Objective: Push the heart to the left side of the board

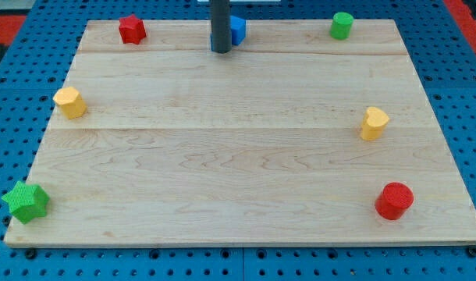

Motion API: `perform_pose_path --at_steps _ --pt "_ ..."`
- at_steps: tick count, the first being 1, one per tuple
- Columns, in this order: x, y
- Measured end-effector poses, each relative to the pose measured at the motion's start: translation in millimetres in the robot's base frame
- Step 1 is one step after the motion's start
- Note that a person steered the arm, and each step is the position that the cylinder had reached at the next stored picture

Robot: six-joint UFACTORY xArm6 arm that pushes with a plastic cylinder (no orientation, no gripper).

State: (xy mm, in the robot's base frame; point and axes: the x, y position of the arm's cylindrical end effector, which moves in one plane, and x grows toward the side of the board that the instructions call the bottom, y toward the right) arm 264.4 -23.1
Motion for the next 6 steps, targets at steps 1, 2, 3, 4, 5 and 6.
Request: perform_pose_path --at_steps 1,2,3,4,5,6 --pt "34 23" --pt "40 121" --pt "66 230" --pt "117 289" --pt "174 291" --pt "204 260"
